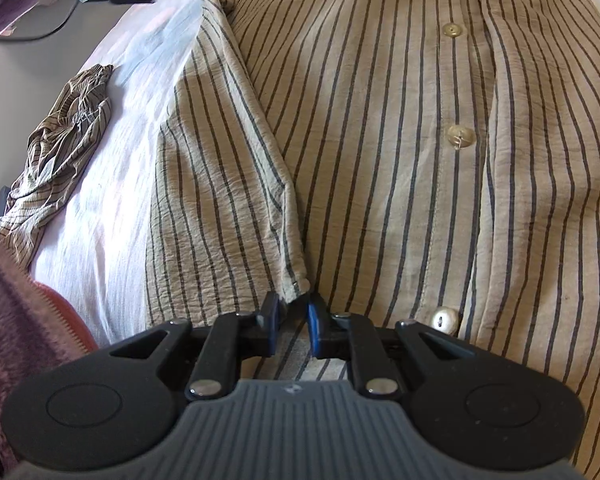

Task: Fold clothes

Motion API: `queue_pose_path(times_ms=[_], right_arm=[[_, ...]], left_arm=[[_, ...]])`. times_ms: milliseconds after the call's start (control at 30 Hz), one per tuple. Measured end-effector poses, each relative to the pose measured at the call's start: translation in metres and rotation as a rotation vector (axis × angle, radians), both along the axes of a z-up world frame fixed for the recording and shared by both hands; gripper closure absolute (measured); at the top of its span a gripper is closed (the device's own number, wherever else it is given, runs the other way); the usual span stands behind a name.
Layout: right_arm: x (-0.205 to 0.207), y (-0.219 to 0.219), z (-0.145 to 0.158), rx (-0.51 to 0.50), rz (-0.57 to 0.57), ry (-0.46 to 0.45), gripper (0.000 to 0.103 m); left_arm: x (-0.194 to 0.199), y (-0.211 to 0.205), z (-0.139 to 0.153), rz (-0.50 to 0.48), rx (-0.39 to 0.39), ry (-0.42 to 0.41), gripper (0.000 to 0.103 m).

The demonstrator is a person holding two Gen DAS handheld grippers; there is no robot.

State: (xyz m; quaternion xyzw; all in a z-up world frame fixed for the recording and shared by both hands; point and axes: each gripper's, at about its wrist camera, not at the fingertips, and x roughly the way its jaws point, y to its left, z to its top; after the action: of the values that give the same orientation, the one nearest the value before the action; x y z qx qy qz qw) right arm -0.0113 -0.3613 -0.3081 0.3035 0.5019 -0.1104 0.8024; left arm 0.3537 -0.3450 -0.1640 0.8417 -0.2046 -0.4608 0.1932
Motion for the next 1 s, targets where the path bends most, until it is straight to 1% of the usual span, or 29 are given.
queue_pose_path(times_ms=[100, 133, 167, 233, 267, 333, 400, 467, 533, 633, 767, 833, 933, 967, 1000], right_arm=[[0.0, -0.001, 0.0, 0.003, 0.007, -0.001, 0.086], [0.0, -0.001, 0.0, 0.002, 0.009, -0.002, 0.086], [-0.002, 0.0, 0.0, 0.001, 0.01, -0.005, 0.086], [-0.004, 0.001, 0.0, -0.003, 0.01, -0.01, 0.086], [-0.005, 0.001, 0.001, -0.006, 0.009, -0.014, 0.086], [-0.007, 0.002, 0.002, -0.012, 0.005, -0.021, 0.087], [-0.009, 0.002, 0.003, -0.015, -0.001, -0.027, 0.089], [-0.01, 0.003, 0.006, -0.013, -0.005, -0.034, 0.096], [-0.011, 0.006, 0.012, -0.016, 0.001, -0.043, 0.099], [-0.016, 0.012, 0.025, -0.01, 0.018, -0.08, 0.101], [-0.025, 0.018, 0.039, 0.034, 0.031, -0.148, 0.103], [-0.031, 0.021, 0.043, 0.043, 0.031, -0.167, 0.103], [-0.037, 0.019, 0.045, 0.034, 0.006, -0.169, 0.102], [-0.04, 0.014, 0.044, 0.019, -0.012, -0.165, 0.096], [-0.043, 0.009, 0.043, 0.004, -0.032, -0.16, 0.092]], left_arm=[[0.002, -0.008, -0.009, -0.031, 0.018, -0.022, 0.067], [0.002, -0.01, -0.012, -0.042, 0.022, -0.034, 0.071], [0.001, -0.011, -0.015, -0.053, 0.027, -0.047, 0.08], [-0.001, -0.014, -0.02, -0.04, 0.041, -0.061, 0.092], [-0.003, -0.015, -0.021, -0.04, 0.042, -0.072, 0.1], [-0.007, -0.016, -0.023, -0.045, 0.04, -0.095, 0.102], [-0.01, -0.017, -0.021, -0.046, 0.032, -0.109, 0.102], [-0.013, -0.018, -0.015, -0.051, 0.029, -0.121, 0.103], [-0.016, -0.02, -0.006, -0.053, 0.024, -0.132, 0.103], [-0.023, -0.025, 0.008, -0.058, 0.012, -0.152, 0.103], [-0.037, -0.034, 0.027, -0.065, -0.002, -0.18, 0.103], [-0.046, -0.043, 0.034, -0.081, 0.0, -0.19, 0.103], [-0.056, -0.053, 0.042, -0.086, -0.001, -0.202, 0.103], [-0.057, -0.055, 0.042, -0.085, 0.002, -0.207, 0.103], [-0.059, -0.056, 0.041, -0.084, 0.007, -0.211, 0.103]])
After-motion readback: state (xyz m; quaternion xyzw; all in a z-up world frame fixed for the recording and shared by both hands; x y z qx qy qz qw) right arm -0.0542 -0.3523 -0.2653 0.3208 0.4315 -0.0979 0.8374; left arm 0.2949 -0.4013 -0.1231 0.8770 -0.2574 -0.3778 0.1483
